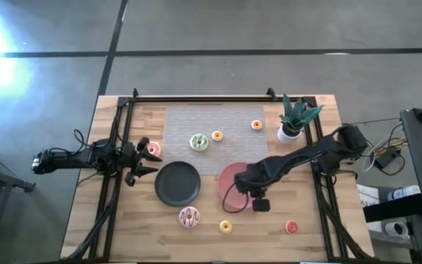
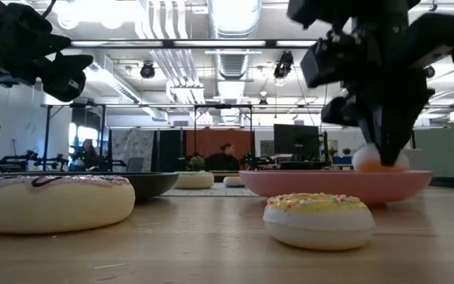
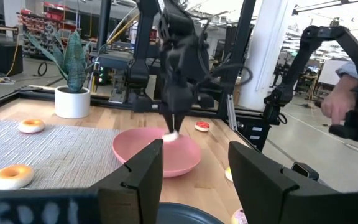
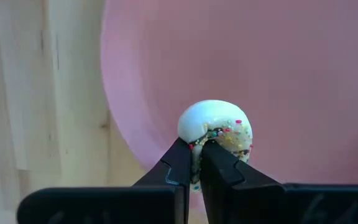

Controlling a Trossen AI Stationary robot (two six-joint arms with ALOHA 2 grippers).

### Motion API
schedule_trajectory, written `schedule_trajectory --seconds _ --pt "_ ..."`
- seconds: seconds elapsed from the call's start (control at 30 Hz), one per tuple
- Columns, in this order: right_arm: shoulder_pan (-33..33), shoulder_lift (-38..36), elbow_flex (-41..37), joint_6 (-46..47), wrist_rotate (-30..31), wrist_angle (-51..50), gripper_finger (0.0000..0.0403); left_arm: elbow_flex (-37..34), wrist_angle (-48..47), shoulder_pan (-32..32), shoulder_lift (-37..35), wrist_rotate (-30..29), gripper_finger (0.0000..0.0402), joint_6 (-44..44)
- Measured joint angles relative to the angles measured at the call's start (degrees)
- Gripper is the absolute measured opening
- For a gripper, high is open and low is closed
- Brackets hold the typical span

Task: Pick & Place donuts
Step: Put the small white donut on the pink plate

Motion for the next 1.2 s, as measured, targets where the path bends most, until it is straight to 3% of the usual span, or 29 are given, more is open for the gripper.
schedule_trajectory --seconds 0.67,1.03,1.2 --pt "0.0 2.3 2.4 3.1 -1.5 -0.8 0.002 0.0 0.0 0.0 0.0 0.0 0.0156 0.0" --pt "0.7 2.3 2.7 3.9 -1.9 -0.7 0.0177 0.0 0.0 0.0 0.0 0.0 0.0156 0.0" --pt "1.3 2.3 2.7 2.6 -5.7 -1.0 0.0218 0.0 0.0 0.0 0.0 0.0 0.0156 0.0"
